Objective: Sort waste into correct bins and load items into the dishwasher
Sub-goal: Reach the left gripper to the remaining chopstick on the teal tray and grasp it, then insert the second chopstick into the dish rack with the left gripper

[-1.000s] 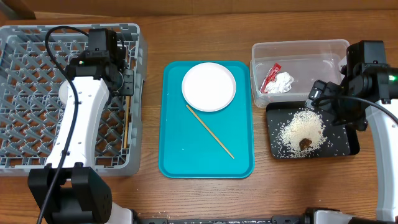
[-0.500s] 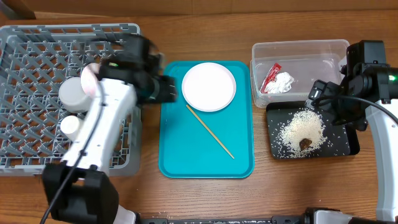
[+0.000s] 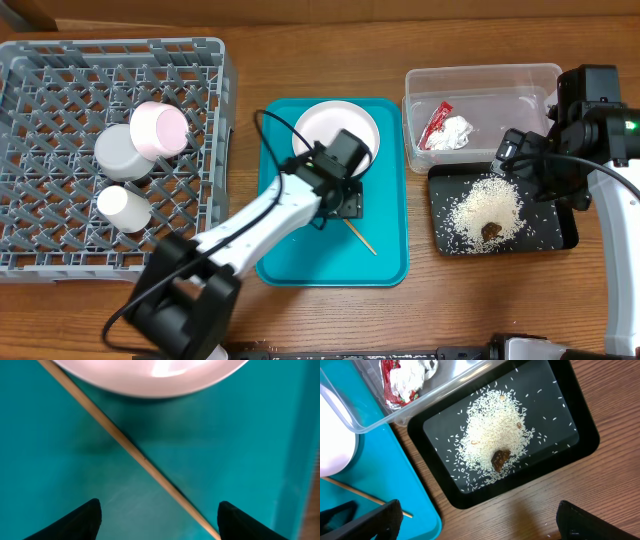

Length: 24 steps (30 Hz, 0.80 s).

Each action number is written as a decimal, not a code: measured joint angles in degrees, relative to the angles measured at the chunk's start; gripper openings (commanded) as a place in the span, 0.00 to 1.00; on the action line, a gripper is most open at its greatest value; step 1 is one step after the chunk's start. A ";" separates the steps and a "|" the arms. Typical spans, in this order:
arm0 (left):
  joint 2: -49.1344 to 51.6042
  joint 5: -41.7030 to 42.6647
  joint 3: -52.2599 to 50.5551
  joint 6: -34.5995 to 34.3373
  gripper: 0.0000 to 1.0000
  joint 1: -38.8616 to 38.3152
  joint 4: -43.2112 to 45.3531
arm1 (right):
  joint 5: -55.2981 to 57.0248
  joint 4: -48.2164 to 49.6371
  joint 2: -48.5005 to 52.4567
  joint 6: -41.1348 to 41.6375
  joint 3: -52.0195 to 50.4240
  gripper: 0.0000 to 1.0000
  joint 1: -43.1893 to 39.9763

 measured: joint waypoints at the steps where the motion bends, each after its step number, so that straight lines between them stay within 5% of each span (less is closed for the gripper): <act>1: 1.18 -0.39 0.00 -0.39 0.77 -0.44 0.22 | -0.02 0.00 0.00 -0.02 0.00 1.00 0.00; 8: 6.47 -2.10 -0.68 -2.38 0.57 -0.74 -0.31 | -0.02 0.00 0.00 -0.09 0.00 1.00 0.02; 10: 6.45 -2.45 -0.68 -3.02 0.28 -0.74 -0.57 | 0.00 -0.02 0.00 -0.07 0.00 1.00 0.02; 13: 6.45 -2.51 -0.68 -2.73 0.07 -0.50 -1.97 | -0.02 0.00 0.00 -0.09 0.00 1.00 0.02; 24: 5.95 -0.94 -0.61 -3.26 0.04 4.48 -6.82 | 0.00 -0.04 0.00 -0.09 0.00 1.00 0.02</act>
